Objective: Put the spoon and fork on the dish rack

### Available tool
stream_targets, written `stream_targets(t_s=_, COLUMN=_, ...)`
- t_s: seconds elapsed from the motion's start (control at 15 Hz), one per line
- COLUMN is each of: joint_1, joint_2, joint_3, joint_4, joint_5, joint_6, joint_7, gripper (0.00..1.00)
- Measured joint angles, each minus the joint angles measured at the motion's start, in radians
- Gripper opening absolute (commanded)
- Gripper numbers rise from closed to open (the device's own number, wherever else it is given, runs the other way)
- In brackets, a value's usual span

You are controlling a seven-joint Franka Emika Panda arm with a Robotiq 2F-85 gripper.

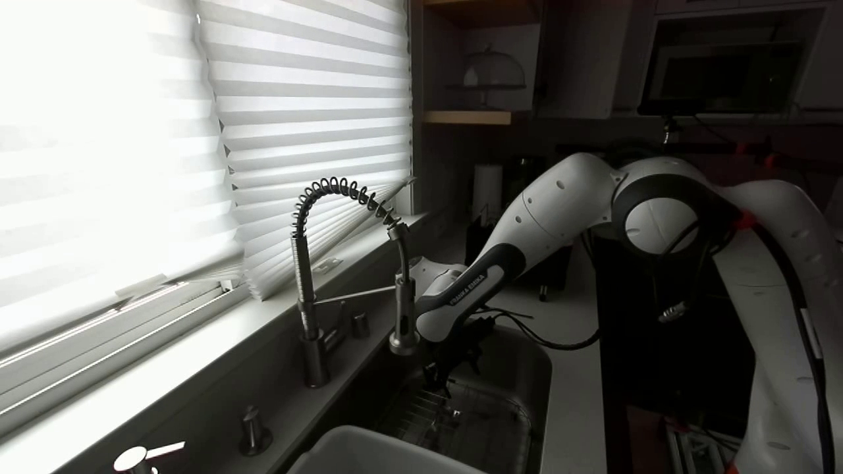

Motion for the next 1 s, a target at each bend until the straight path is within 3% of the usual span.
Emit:
stream_targets(t_s=0.4, joint_1=0.066, joint_2=0.074, joint_3=-0.078, joint_4=0.03, joint_5=-0.047, joint_6=0.094, joint_7=0.22, gripper=1.0)
stream_targets(t_s=1.0, joint_1=0.072, joint_2=0.223, joint_3=-0.077, joint_4=0.11, joint_5=-0.023, joint_6=0.197, joint_7=0.259, gripper=0.98)
